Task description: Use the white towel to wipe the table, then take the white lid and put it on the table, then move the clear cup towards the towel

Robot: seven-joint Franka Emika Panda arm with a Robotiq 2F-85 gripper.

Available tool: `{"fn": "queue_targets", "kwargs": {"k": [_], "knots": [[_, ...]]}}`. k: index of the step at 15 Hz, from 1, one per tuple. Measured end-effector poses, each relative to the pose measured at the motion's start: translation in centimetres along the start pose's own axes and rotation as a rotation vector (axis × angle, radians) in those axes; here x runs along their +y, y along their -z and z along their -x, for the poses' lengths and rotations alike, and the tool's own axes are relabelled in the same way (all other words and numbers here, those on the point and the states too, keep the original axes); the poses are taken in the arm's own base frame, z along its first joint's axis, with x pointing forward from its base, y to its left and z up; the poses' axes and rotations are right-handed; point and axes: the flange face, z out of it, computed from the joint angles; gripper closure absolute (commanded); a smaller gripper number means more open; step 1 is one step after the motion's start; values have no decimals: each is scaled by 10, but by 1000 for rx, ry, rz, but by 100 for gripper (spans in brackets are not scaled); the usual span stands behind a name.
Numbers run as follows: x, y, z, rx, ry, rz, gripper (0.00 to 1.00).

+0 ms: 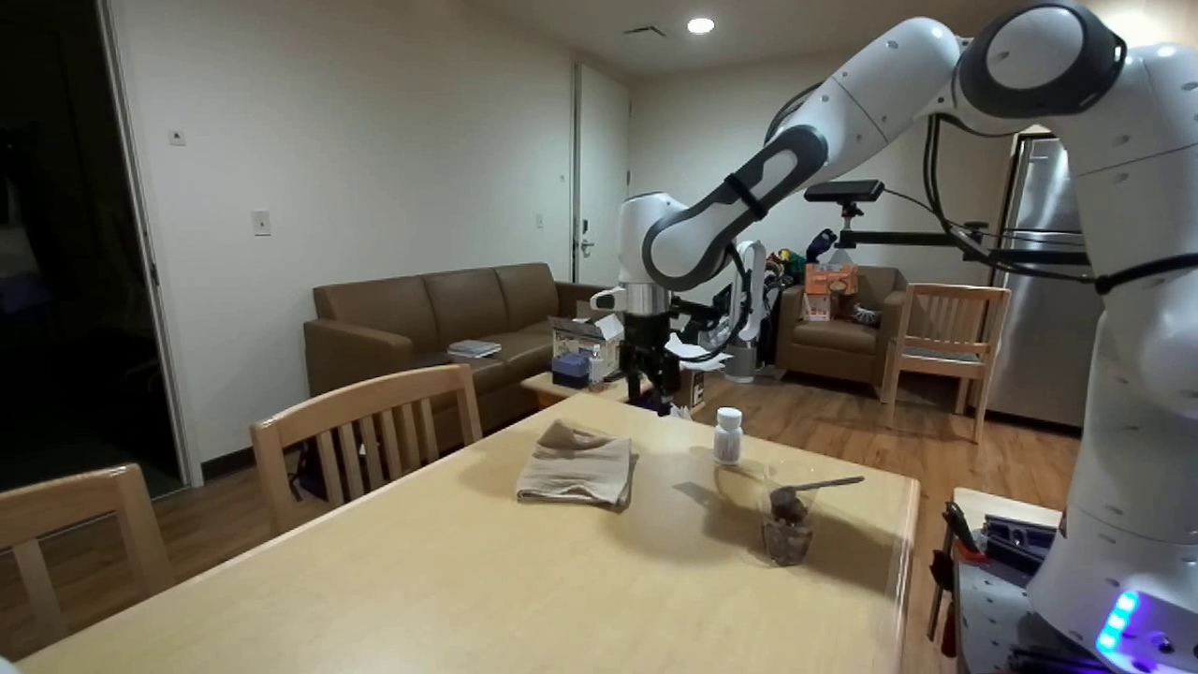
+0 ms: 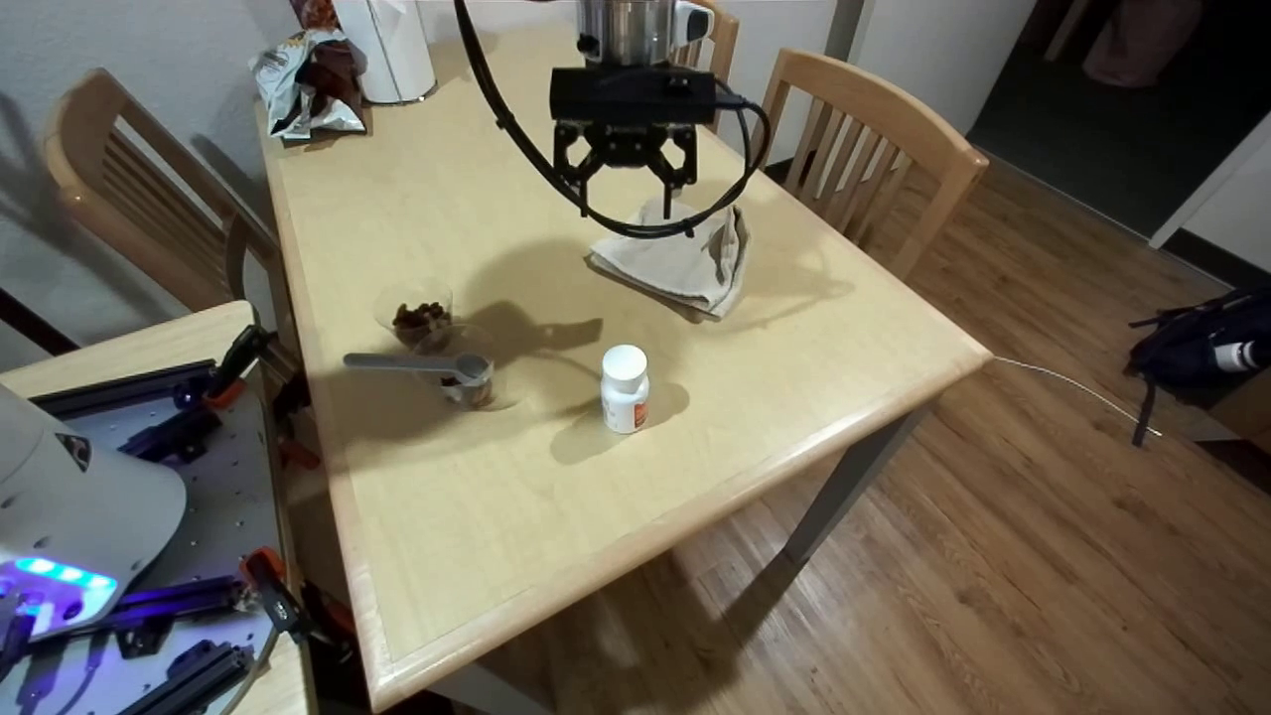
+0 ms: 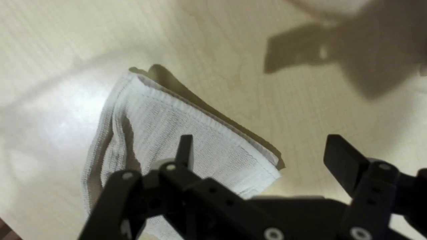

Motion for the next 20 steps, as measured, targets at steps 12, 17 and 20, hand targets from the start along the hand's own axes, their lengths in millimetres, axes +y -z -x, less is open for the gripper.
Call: {"fn": "queue_targets", "kwargs": {"k": [12, 17, 20], "knots": [[2, 3, 103, 40, -156, 99, 0], [3, 5, 127, 39, -205, 104, 0], [1, -2, 139, 29, -253, 89, 0]]}}
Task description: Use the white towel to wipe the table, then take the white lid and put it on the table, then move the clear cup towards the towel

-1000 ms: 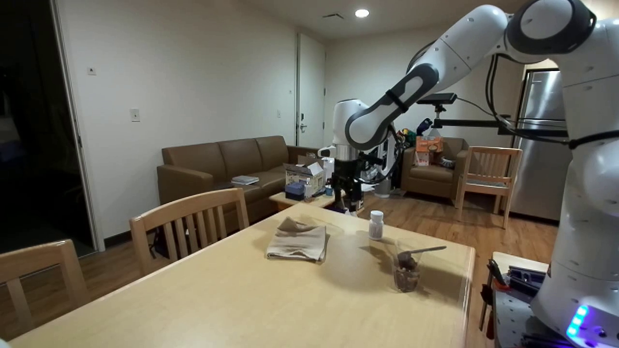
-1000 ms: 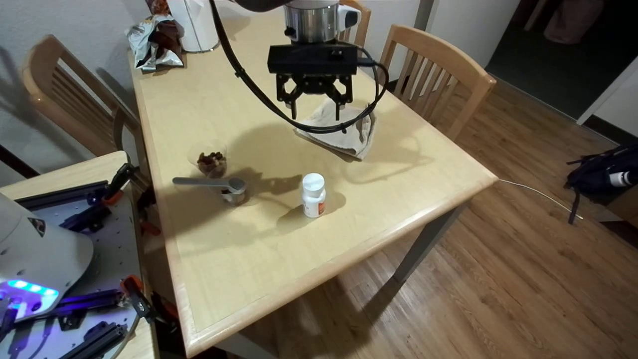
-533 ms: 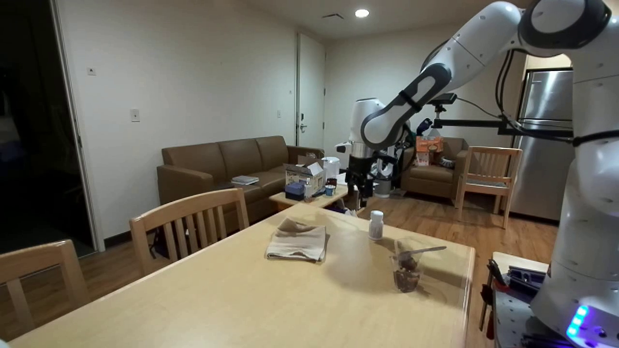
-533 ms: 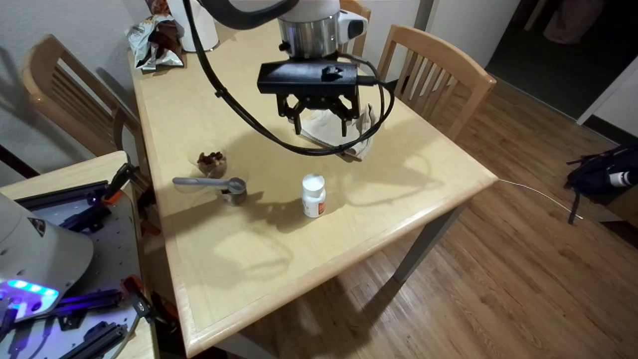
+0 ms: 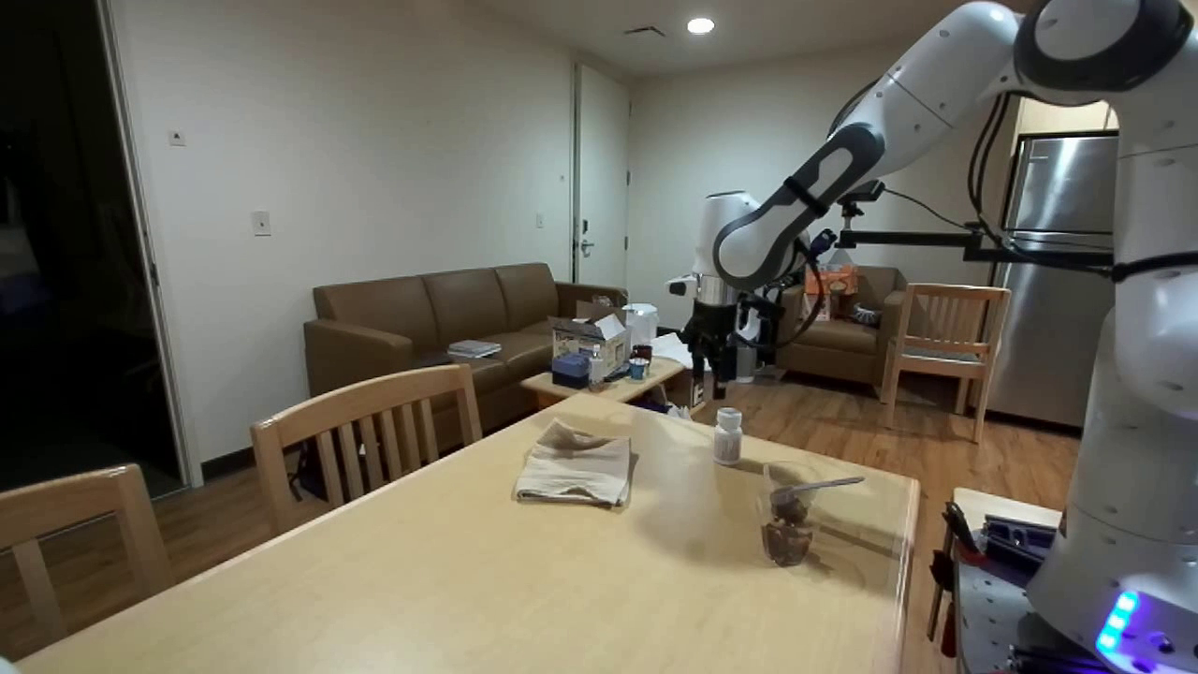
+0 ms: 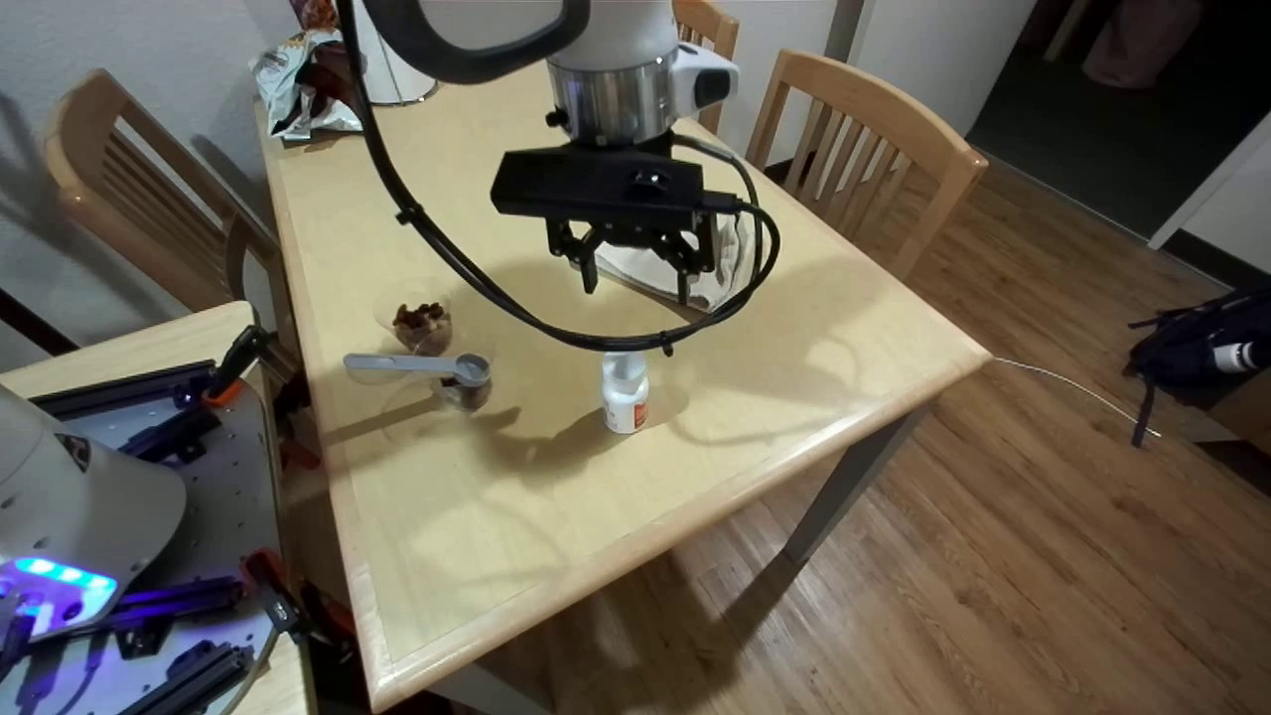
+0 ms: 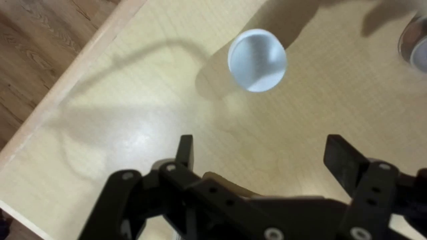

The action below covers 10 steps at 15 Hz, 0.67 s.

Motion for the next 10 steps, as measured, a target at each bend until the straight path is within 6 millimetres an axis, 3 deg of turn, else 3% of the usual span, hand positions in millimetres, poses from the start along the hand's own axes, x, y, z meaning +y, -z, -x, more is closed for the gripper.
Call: {"fn": "queue_targets", "kwargs": {"k": [6, 10], "knots": [[0, -22, 32, -22, -77, -42, 0], [-2, -32, 38, -14, -116, -67, 0]]}}
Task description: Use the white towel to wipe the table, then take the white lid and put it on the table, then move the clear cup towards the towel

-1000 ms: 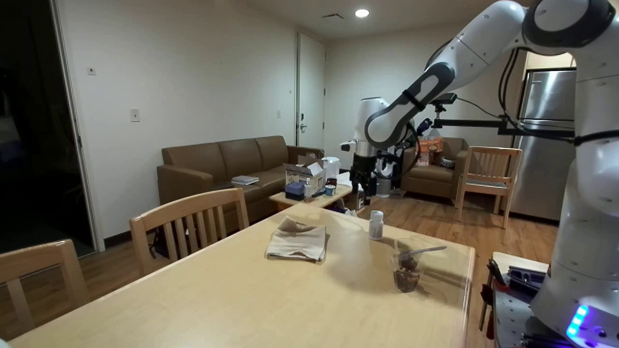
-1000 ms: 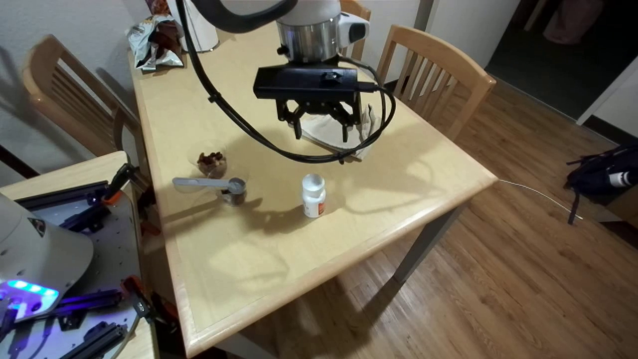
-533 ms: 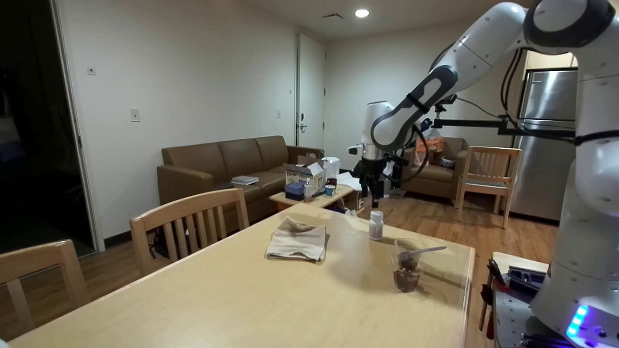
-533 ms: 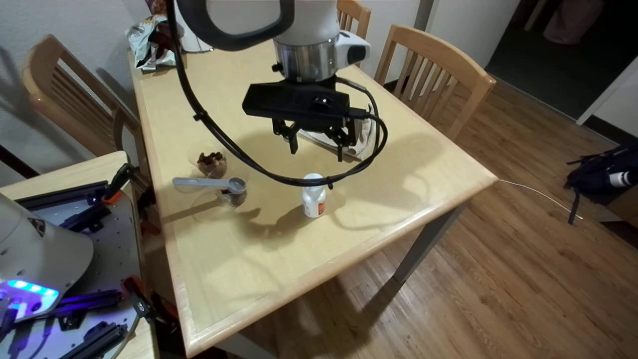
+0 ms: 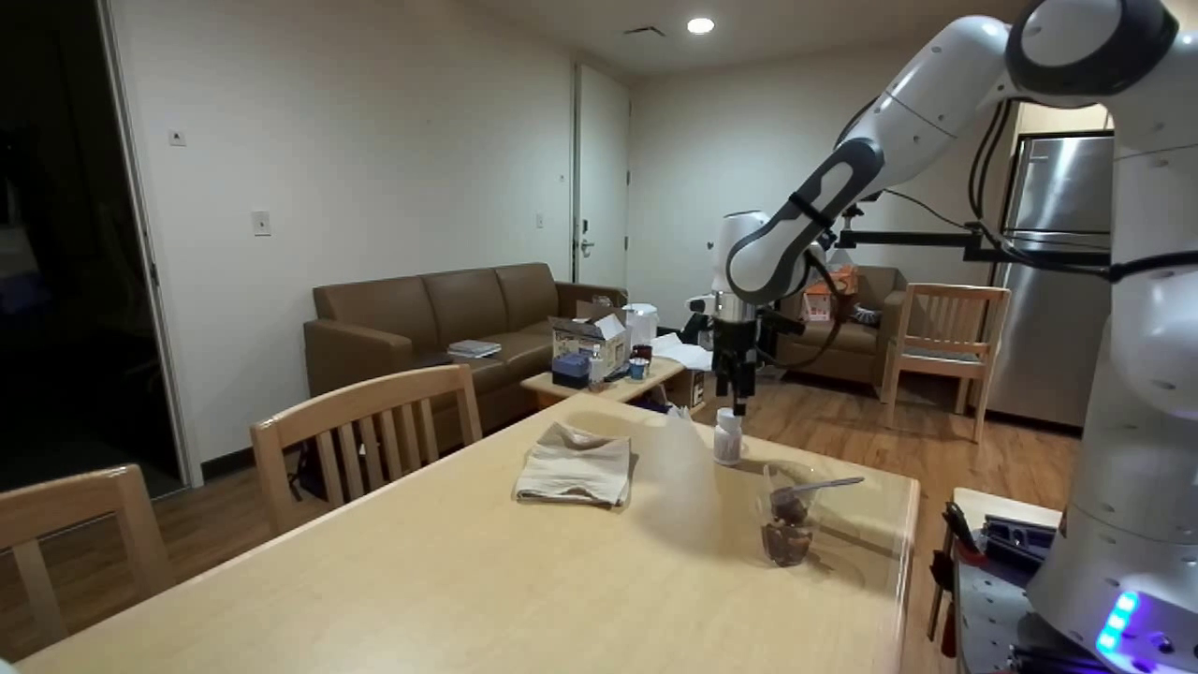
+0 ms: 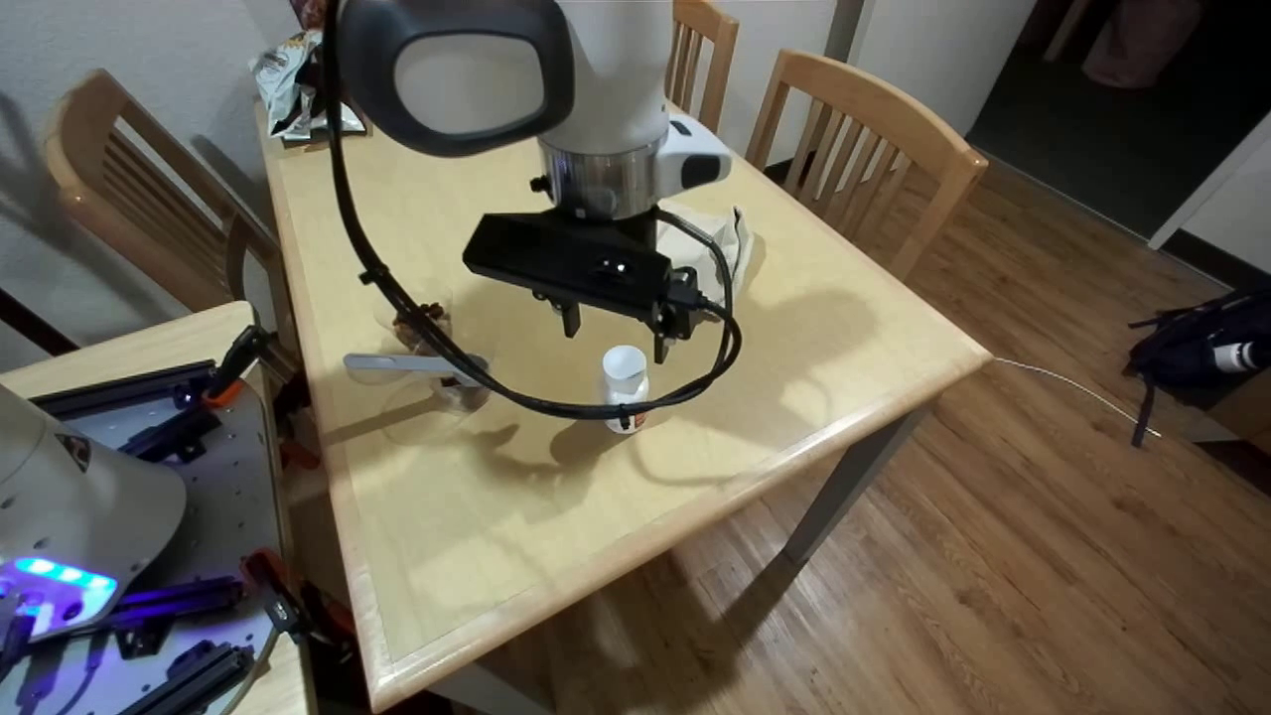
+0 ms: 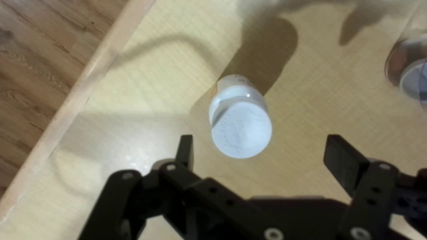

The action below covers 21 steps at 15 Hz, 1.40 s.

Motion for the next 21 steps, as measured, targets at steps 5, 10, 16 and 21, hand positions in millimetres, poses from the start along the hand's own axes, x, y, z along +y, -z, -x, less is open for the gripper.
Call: {"fn": "queue_targets", "kwargs": {"k": [5, 10, 16, 21], "knots": [[-4, -9, -5, 12, -16, -19, 0], [-1, -17, -5, 19, -22, -11, 0], [3, -22, -2, 20, -41, -19, 47], [5, -22, -3, 25, -50, -21, 77]]}}
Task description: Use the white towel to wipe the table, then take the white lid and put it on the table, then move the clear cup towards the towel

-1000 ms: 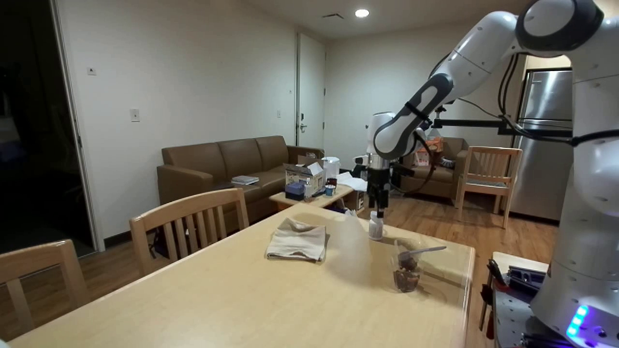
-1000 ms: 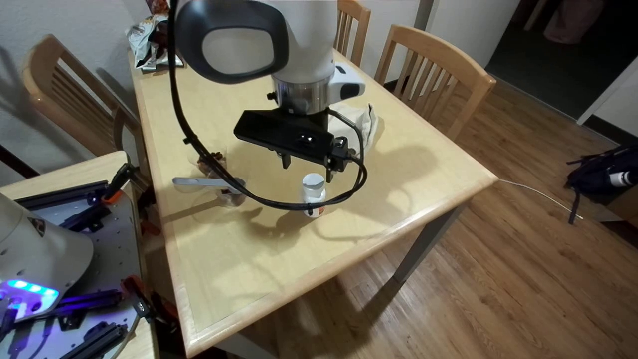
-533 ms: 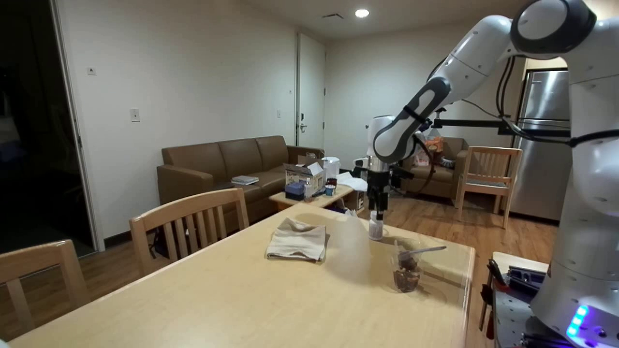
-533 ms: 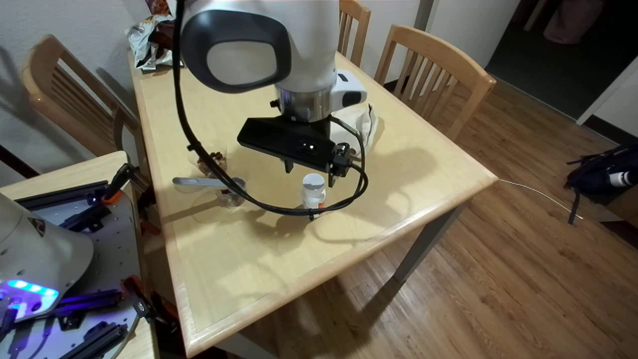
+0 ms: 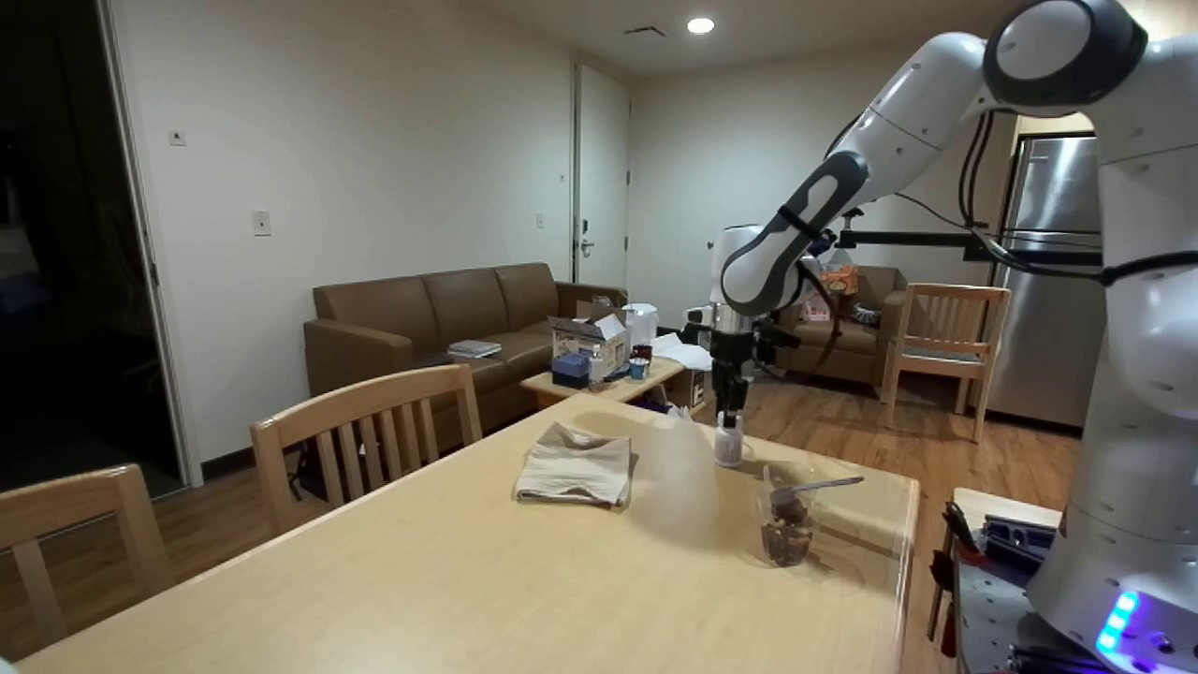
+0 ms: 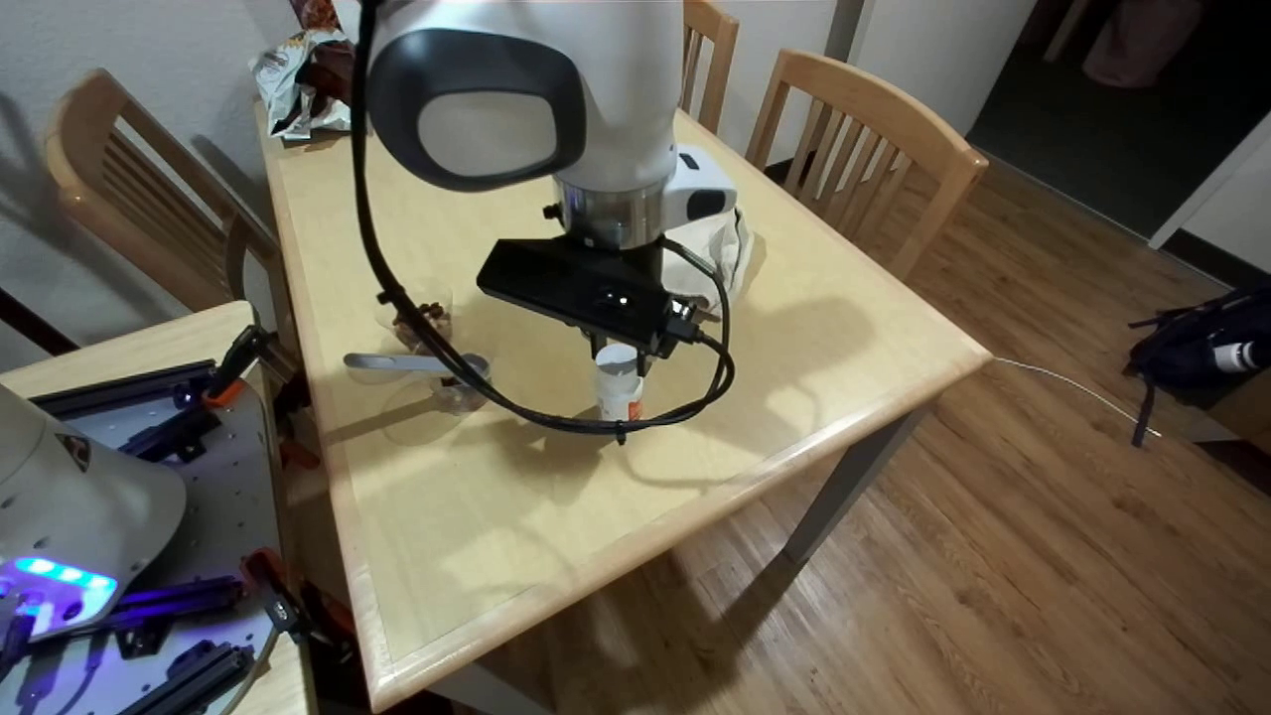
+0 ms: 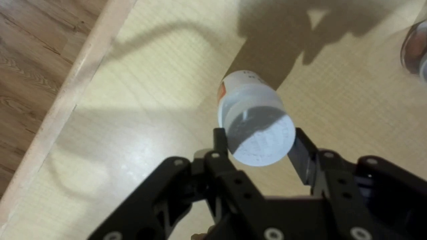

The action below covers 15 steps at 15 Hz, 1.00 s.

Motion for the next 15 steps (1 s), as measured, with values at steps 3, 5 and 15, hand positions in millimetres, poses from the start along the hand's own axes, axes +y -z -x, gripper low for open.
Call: {"fn": "queue_targets", "kwargs": {"k": [3, 5, 15], "knots": [[0, 1, -2, 2, 2, 1, 77], [0, 2, -4, 5, 6, 3, 77], [-13, 29, -47, 47, 86, 38, 77]]}}
